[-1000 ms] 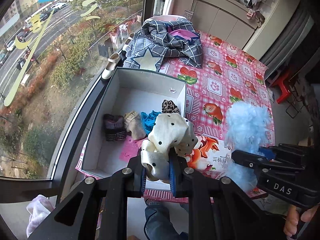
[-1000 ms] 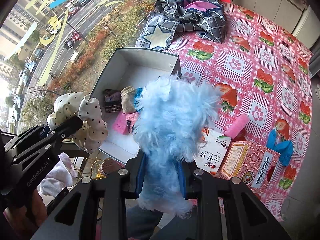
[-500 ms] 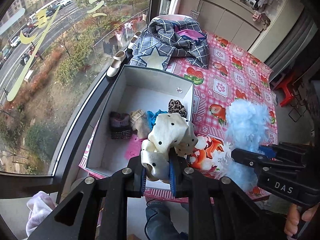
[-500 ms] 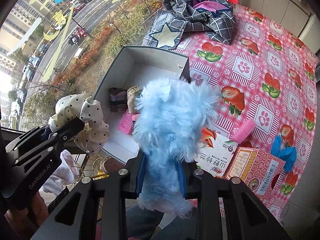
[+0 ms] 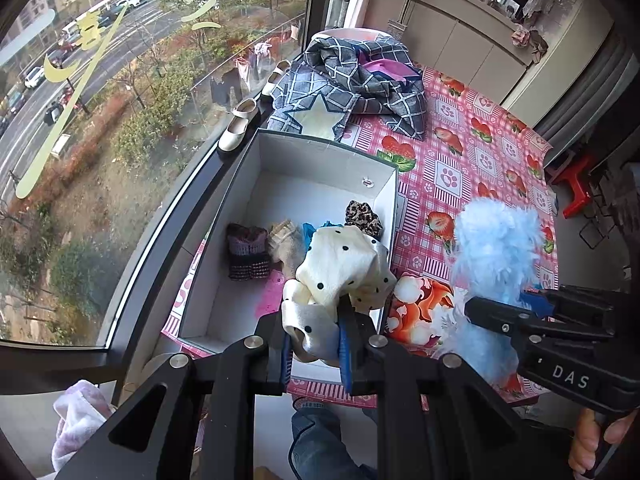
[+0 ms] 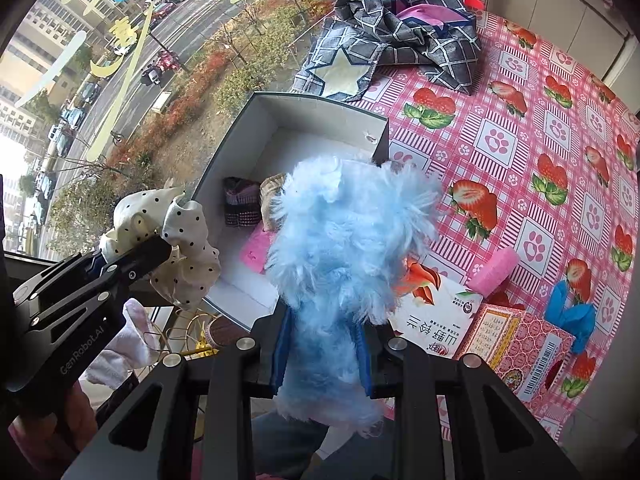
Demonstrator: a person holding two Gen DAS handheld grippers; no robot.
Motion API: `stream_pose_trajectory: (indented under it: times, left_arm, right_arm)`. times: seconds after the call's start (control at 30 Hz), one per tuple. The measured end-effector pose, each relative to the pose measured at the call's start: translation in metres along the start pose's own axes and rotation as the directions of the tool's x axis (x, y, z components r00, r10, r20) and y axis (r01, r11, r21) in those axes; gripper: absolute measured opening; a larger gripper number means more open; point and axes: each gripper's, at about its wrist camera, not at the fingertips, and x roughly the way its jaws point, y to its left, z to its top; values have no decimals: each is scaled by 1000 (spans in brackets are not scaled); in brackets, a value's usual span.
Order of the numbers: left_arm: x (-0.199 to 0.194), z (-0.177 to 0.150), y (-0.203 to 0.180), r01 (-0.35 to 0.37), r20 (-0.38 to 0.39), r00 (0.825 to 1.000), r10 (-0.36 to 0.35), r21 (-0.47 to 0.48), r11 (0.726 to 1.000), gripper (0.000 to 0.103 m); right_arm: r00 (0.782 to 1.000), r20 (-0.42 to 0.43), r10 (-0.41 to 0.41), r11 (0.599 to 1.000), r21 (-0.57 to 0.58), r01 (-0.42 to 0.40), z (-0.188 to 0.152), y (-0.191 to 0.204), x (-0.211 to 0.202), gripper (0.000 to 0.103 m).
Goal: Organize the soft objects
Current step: 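Lift and carry the polka-dot scrunchie and blue plush with both tools over the box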
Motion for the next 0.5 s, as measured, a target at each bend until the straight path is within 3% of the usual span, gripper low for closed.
stream_pose_trajectory:
  times: [0.5]
  left_arm:
    - [5, 2, 8, 1, -14, 1000, -1, -11, 1000, 20]
  right_arm:
    - [1000, -8, 1, 1000, -3, -1, 4, 3, 3, 29]
